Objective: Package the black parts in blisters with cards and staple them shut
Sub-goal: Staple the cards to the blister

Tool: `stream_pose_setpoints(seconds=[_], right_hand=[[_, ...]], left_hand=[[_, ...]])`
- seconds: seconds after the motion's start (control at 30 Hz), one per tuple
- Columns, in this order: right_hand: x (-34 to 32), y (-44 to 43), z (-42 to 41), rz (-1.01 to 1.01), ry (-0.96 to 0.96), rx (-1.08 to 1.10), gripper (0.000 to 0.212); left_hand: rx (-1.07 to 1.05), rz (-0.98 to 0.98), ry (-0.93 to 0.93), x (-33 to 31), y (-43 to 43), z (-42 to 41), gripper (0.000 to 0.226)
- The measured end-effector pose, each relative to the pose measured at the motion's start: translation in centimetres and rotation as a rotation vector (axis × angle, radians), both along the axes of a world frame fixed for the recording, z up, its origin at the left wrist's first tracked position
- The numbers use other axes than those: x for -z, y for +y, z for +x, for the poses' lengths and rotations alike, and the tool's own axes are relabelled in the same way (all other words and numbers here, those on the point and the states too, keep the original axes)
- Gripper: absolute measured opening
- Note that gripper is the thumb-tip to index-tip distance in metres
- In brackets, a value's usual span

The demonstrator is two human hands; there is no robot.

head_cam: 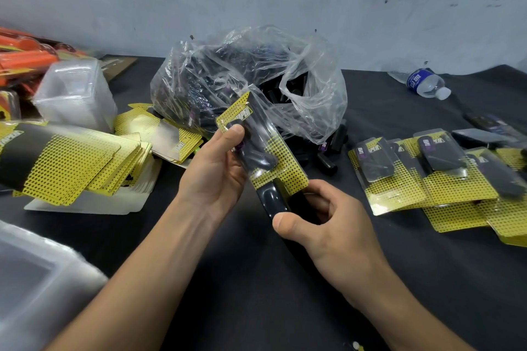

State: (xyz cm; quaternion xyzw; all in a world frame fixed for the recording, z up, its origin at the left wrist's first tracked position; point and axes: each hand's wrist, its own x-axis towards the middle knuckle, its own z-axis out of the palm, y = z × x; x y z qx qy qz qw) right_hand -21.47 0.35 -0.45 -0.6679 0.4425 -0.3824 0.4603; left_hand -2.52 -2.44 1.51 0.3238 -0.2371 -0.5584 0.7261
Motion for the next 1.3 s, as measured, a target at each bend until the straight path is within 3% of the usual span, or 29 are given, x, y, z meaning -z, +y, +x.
stream_pose_setpoints(seconds=[0.47,0.83,0.97,1.07,1.13,1.2,1.3], right_hand=[[0.4,-0.3,0.2,0.012,-0.056,0.019,0.046],[-0.1,-0.8,0.4,0.119,-0.123,0.048,0.043],[-0.6,-1.5,-0.8,0.350,-0.147,-0.119,0.039],[-0.8,-2.0,-1.4,0.410,-0.176,-0.034,0.025],[-0.8,-2.4,-1.7,0.331,-0.082,0.113,0.031],[-1.1,-2.7,-1.9,0.228,0.099,0.232,0.051],[-1.1,-2.5,-2.0,-0.018,0.367,0.285,0.042]], left_hand=[[0.001,0.005,0.003,0.5,-0.1,0.0,0.060],[-0.033,-0.025,-0.045,0.6,-0.4,-0.4,0.030],[-0.154,0.071,-0.122,1.1,-0.5,-1.1,0.020],[-0.309,0.128,-0.149,1.0,-0.8,-0.9,0.014],[-0.370,0.152,-0.083,0.7,-0.7,-0.2,0.013],[-0.346,0.197,-0.021,0.5,-0.3,0.3,0.006],[-0.249,0.233,-0.054,0.2,0.3,0.1,0.007]])
